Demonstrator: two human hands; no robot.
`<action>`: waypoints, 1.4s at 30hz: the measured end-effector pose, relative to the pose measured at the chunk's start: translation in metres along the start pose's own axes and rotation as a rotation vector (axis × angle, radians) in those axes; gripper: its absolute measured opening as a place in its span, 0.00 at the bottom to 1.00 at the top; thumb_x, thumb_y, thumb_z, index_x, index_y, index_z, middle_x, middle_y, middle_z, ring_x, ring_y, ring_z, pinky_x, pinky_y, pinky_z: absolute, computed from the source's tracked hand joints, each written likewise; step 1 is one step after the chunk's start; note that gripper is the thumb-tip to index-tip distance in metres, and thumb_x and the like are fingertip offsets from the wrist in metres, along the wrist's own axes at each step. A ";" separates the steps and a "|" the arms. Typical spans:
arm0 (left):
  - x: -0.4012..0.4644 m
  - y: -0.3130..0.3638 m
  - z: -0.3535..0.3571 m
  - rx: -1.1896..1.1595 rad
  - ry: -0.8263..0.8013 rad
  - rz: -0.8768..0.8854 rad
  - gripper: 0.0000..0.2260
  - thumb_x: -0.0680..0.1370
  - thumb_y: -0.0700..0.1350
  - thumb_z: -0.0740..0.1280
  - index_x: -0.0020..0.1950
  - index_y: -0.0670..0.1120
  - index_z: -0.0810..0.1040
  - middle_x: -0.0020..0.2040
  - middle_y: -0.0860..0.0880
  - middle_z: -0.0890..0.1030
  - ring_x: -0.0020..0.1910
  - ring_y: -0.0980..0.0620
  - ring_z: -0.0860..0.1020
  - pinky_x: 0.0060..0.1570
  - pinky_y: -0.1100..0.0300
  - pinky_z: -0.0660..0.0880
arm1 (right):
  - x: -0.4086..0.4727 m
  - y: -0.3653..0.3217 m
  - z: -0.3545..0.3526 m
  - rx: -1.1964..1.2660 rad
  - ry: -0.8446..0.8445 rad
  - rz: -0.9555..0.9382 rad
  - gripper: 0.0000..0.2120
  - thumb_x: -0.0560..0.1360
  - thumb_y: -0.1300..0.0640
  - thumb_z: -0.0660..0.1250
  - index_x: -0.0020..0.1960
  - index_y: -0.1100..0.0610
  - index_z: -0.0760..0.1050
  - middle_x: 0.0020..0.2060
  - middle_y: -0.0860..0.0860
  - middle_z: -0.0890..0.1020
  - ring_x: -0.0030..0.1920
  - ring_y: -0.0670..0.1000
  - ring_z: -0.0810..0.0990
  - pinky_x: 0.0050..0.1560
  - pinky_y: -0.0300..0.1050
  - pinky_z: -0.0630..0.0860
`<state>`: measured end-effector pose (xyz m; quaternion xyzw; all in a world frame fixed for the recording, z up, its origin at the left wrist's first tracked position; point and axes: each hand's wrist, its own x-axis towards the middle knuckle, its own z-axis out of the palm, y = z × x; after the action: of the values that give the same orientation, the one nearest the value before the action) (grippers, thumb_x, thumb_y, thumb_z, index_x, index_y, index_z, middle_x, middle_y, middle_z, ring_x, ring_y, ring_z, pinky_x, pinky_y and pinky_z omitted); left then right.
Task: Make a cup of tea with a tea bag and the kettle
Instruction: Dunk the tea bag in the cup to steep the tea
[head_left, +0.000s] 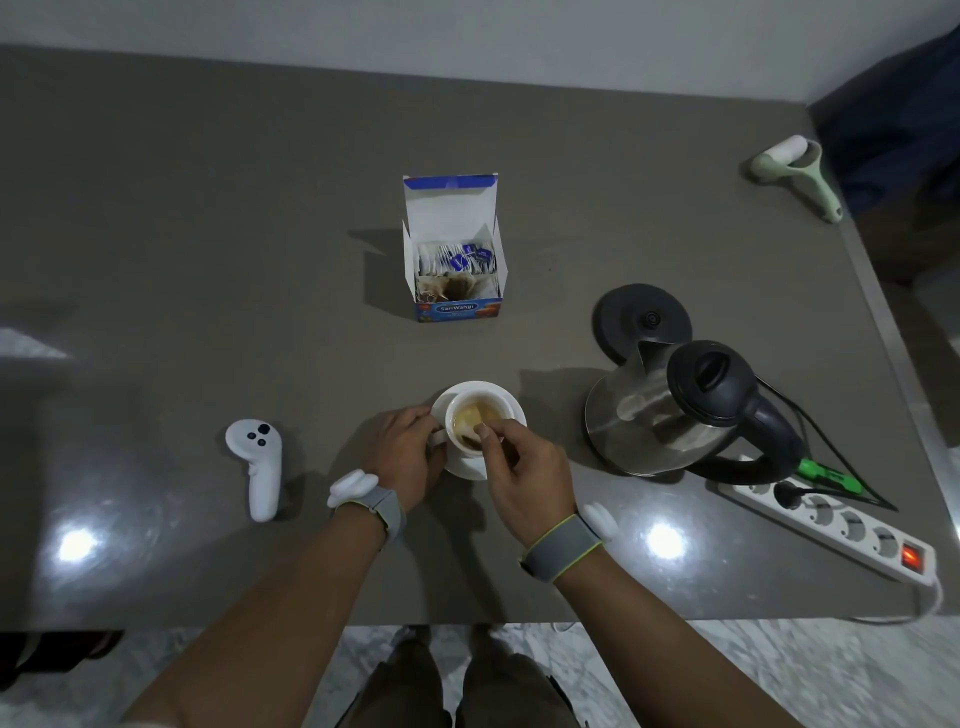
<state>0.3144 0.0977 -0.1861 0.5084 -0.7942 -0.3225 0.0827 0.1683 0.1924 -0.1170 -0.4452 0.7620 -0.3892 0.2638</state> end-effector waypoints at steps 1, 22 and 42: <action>0.000 0.000 0.000 0.001 -0.004 0.000 0.09 0.73 0.42 0.71 0.52 0.44 0.82 0.60 0.45 0.79 0.58 0.39 0.75 0.59 0.50 0.72 | 0.000 0.002 0.001 -0.015 -0.008 0.007 0.07 0.81 0.53 0.68 0.51 0.52 0.85 0.34 0.49 0.85 0.35 0.51 0.82 0.40 0.50 0.79; -0.001 0.002 -0.006 -0.010 -0.042 0.014 0.14 0.74 0.43 0.70 0.60 0.46 0.80 0.63 0.46 0.77 0.62 0.41 0.74 0.63 0.52 0.71 | 0.008 -0.003 0.000 0.016 -0.008 0.035 0.07 0.80 0.52 0.68 0.49 0.51 0.85 0.33 0.48 0.85 0.36 0.50 0.82 0.42 0.48 0.79; 0.002 -0.002 -0.001 -0.035 -0.019 0.024 0.10 0.74 0.41 0.70 0.55 0.42 0.81 0.62 0.43 0.78 0.60 0.39 0.74 0.61 0.49 0.71 | 0.003 -0.007 -0.011 0.029 -0.010 0.002 0.06 0.80 0.53 0.69 0.50 0.51 0.85 0.34 0.47 0.85 0.36 0.50 0.82 0.41 0.48 0.79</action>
<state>0.3154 0.0953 -0.1866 0.4943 -0.7952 -0.3400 0.0878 0.1616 0.1914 -0.1049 -0.4426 0.7553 -0.3978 0.2745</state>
